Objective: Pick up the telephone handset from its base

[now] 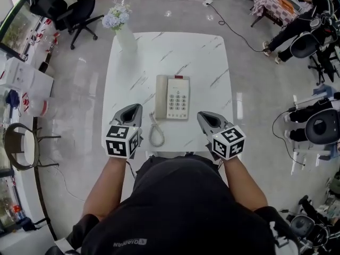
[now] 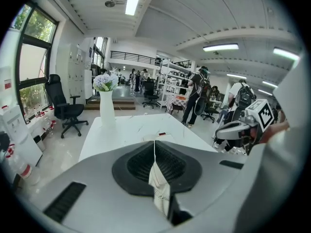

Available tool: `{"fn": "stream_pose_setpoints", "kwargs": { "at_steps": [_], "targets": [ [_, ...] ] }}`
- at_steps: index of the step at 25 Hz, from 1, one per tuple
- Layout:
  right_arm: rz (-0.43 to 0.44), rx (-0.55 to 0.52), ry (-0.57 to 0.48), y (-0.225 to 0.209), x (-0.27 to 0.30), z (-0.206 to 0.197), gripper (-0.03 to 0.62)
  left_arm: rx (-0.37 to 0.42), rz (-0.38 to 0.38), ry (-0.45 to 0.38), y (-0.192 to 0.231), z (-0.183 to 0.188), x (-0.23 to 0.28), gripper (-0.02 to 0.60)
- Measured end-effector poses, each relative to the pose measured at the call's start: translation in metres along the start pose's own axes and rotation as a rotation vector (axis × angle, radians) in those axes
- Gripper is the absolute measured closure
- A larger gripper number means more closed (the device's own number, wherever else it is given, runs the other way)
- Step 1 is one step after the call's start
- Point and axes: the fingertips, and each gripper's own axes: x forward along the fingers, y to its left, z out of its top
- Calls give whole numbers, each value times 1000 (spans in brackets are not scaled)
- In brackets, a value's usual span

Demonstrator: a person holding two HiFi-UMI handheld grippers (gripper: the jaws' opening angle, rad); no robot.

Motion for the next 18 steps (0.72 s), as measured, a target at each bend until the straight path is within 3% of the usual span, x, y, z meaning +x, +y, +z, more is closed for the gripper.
{"fn": "stream_pose_setpoints", "kwargs": {
  "at_steps": [7,18],
  "targets": [
    [26,12,-8,-14,0,-1,592,2,48,-7,-3,9,3,557],
    [26,41,-26,-28,-4,-6,592,15,38,6,-16,17,18,436]
  ]
}}
